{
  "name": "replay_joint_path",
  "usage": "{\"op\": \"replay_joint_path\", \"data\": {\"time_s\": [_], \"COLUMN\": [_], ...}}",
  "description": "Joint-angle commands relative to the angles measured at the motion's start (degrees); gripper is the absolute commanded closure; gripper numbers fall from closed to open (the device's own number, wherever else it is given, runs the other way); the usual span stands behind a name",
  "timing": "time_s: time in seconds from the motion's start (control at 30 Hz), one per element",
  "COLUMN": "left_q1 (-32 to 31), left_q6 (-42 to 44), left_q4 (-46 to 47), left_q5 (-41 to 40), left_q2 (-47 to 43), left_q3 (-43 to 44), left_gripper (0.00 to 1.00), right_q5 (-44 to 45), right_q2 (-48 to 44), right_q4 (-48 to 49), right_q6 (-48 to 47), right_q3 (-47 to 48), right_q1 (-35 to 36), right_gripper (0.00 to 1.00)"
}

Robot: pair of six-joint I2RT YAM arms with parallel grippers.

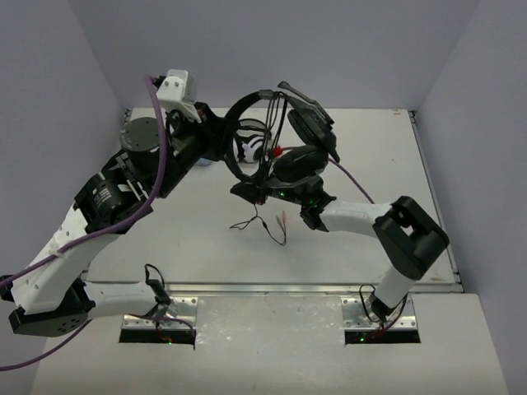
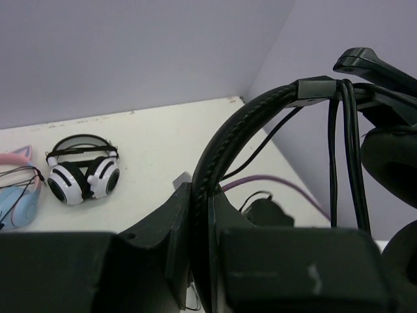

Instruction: Wrap the headphones

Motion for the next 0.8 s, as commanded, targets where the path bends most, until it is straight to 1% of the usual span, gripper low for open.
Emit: {"op": "replay_joint_path", "data": {"time_s": [0.0,0.03,0.07,0.1,0.13,0.17,0.2,0.27,0.3,0.33,0.37,0.4,0.43,0.5,0.53,0.57,0.63,0.67,0.7,0.73,0.77], "left_q1": [-0.45,-0.45,-0.45,-0.45,-0.45,-0.45,-0.45,-0.45,-0.45,-0.45,-0.36,-0.36,-0.27,0.34,1.3,2.44,7.09,8.76,12.69,14.39,15.54], "left_q6": [-5.2,-5.47,-5.64,-5.91,-6.0,-6.0,-6.17,-6.0,-4.08,-2.93,-1.35,1.36,2.69,5.94,6.39,6.05,3.86,0.71,-0.8,-1.68,-2.73], "left_q4": [7.26,6.74,5.78,5.77,4.29,3.58,1.83,0.67,0.75,1.8,2.68,3.21,3.56,4.09,4.18,3.84,0.68,-0.81,-3.52,-4.42,-4.78], "left_q5": [-4.54,-5.15,-6.29,-6.3,-9.87,-12.08,-18.71,-26.13,-29.38,-35.59,-38.0,-42.81,-44.52,-47.94,-48.05,-48.05,-46.39,-45.51,-42.02,-40.77,-39.8], "left_q2": [-2.44,-2.09,-1.48,-1.21,-0.94,-0.59,0.02,1.07,1.6,3.09,4.06,6.59,8.01,11.87,12.67,13.46,15.49,16.1,17.24,17.6,18.04], "left_q3": [4.62,5.24,6.72,7.61,8.57,10.24,11.12,13.32,14.9,15.52,15.88,17.18,17.98,19.12,18.87,18.69,18.52,18.43,18.34,18.17,17.9], "left_gripper": [1.0,1.0,1.0,1.0,1.0,1.0,1.0,1.0,1.0,1.0,1.0,1.0,1.0,1.0,1.0,1.0,1.0,1.0,0.99,1.0,1.0], "right_q5": [0.44,0.52,0.87,1.22,1.23,1.23,1.66,2.01,2.37,3.33,3.94,4.65,5.87,7.72,8.86,12.09,14.4,17.19,18.44,19.84,22.56], "right_q2": [6.0,8.89,11.53,11.55,13.21,13.57,13.84,13.31,12.79,12.0,9.91,8.49,6.91,0.77,-1.78,-7.11,-12.41,-15.14,-20.12,-22.44,-24.63], "right_q4": [13.02,13.3,13.66,13.75,14.44,15.41,17.94,20.59,22.95,23.85,24.64,25.34,25.26,22.81,21.06,16.95,12.45,7.47,5.07,2.35,-2.55], "right_q6": [6.0,6.01,6.27,6.71,7.15,8.28,8.82,9.52,9.44,9.18,8.3,7.51,6.63,2.68,1.02,-2.48,-5.67,-8.73,-10.41,-13.3,-14.55], "right_q3": [1.31,2.18,4.02,4.73,4.83,4.31,1.78,-1.39,-3.32,-7.35,-9.39,-11.5,-15.17,-20.01,-21.52,-22.67,-25.13,-25.58,-26.02,-26.02,-25.85], "right_q1": [2.2,3.42,4.22,4.4,4.66,4.66,5.01,5.45,5.98,6.33,6.68,7.64,8.26,10.54,11.51,13.52,15.55,16.61,18.88,20.12,22.31], "right_gripper": [0.81,0.79,0.83,0.84,0.93,0.97,0.99,0.99,0.99,0.99,0.99,0.99,0.99,0.99,0.99,0.99,0.99,0.99,0.99,0.99,0.99]}}
